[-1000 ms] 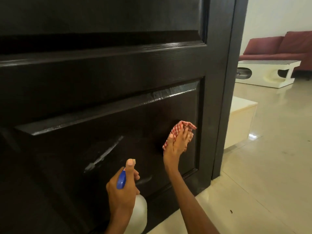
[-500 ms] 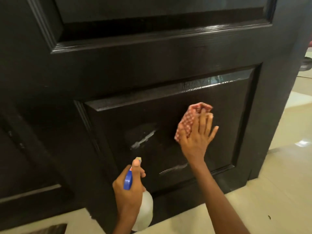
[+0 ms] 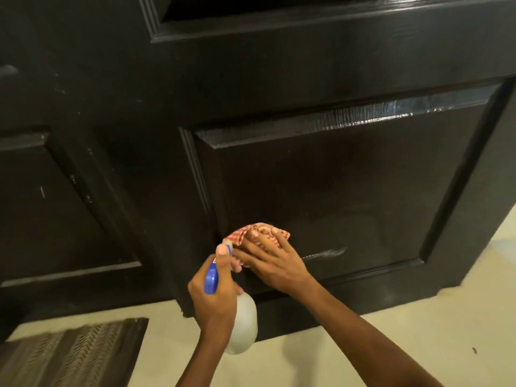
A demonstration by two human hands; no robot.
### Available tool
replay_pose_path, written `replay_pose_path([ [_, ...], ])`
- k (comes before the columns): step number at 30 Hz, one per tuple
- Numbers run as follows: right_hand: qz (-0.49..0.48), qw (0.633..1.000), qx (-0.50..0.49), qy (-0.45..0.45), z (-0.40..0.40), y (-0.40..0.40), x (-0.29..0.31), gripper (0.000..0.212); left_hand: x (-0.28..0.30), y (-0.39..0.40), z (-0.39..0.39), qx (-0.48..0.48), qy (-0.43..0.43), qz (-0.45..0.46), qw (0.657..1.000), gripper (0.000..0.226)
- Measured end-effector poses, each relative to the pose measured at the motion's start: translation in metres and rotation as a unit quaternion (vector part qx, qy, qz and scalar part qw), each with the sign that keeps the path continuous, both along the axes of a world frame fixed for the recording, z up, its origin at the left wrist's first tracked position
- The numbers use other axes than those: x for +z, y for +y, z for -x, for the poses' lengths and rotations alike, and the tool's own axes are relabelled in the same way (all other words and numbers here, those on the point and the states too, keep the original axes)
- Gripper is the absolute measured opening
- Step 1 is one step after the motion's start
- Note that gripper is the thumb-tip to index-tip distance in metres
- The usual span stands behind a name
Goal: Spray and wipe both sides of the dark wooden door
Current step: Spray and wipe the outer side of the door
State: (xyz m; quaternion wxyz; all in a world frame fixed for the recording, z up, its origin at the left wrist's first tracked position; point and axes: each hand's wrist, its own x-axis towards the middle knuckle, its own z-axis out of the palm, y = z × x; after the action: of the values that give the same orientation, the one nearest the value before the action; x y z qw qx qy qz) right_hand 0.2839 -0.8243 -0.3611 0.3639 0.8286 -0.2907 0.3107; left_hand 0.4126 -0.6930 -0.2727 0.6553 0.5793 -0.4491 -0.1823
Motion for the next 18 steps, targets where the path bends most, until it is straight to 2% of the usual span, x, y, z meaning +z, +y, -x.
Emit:
replay_pose_path([
  [2, 0.000, 1.000, -0.007, -0.028, 0.013, -0.002, 0.012, 0.061, 0.004, 0.001, 0.004, -0.013, 0.007, 0.007, 1.000, 0.050],
  [4, 0.010, 0.986, -0.057, -0.154, 0.028, -0.009, 0.048, 0.065, 0.006, 0.000, 0.008, -0.026, 0.014, 0.013, 0.999, 0.049],
  [6, 0.006, 0.942, -0.128, -0.311, 0.047, -0.018, 0.095, 0.065, 0.004, -0.002, 0.009, -0.029, 0.017, 0.011, 0.999, 0.050],
  [8, -0.005, 0.876, -0.146, -0.460, 0.058, -0.026, 0.132, 0.062, -0.004, -0.003, 0.008, -0.027, 0.018, -0.003, 0.999, 0.053],
  [9, -0.005, 0.851, -0.136, -0.507, 0.059, -0.027, 0.141, 0.061, -0.008, -0.003, 0.007, -0.027, 0.021, -0.010, 0.999, 0.054],
  [10, 0.002, 0.842, -0.127, -0.525, 0.055, -0.026, 0.142, 0.061, -0.013, -0.002, 0.006, -0.027, 0.024, -0.016, 0.999, 0.054],
  [11, 0.013, 0.850, -0.120, -0.512, 0.047, -0.025, 0.134, 0.061, -0.017, -0.002, 0.004, -0.026, 0.024, -0.022, 0.999, 0.054],
  [13, 0.022, 0.901, -0.105, -0.420, 0.029, -0.022, 0.099, 0.063, -0.026, 0.000, 0.001, -0.017, 0.019, -0.029, 0.999, 0.054],
  [16, -0.031, 0.975, -0.048, -0.217, 0.010, -0.009, 0.007, 0.070, -0.037, 0.003, -0.003, -0.013, 0.019, -0.036, 0.999, 0.054],
  [18, -0.095, 0.994, -0.043, -0.029, 0.014, 0.005, -0.067, 0.094, -0.045, 0.006, -0.005, -0.014, 0.012, -0.040, 0.999, 0.054],
])
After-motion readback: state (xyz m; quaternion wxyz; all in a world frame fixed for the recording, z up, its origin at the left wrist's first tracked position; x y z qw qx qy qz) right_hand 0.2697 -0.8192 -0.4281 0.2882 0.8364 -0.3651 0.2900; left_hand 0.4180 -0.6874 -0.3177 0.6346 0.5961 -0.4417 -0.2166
